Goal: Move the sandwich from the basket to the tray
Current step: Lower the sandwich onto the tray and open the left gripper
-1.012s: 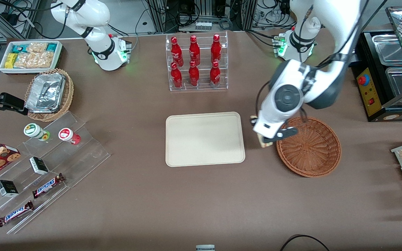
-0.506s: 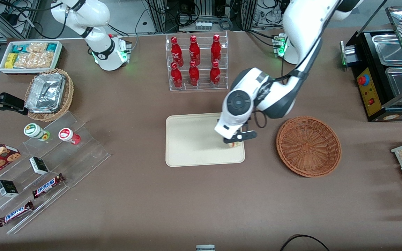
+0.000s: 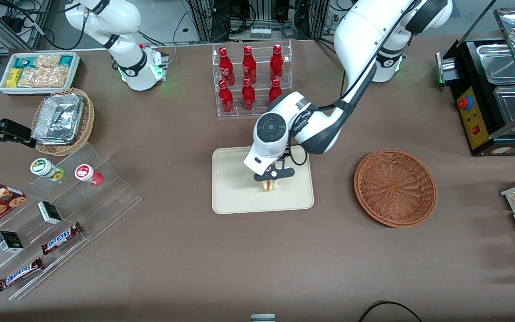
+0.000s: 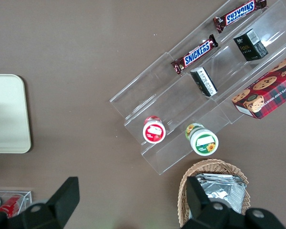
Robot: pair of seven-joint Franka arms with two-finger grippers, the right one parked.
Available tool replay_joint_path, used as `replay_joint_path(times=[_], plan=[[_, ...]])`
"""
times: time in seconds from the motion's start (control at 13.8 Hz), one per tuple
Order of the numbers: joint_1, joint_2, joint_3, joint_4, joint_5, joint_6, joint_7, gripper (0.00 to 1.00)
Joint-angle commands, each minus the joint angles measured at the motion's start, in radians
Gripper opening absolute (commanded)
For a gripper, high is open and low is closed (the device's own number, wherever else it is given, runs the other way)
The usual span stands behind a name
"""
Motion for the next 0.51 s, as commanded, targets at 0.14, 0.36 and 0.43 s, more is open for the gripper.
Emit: replay_joint_path(times=[0.14,0.36,0.43], plan=[[-0.031,0.063,0.014,0.068,0.108,0.032,-0.068,0.00],[-0.031,0.087,0.014,0.083,0.111,0.033,-0.073,0.00],[-0.033,0.089,0.014,0.085,0.111,0.033,-0.073,0.00]])
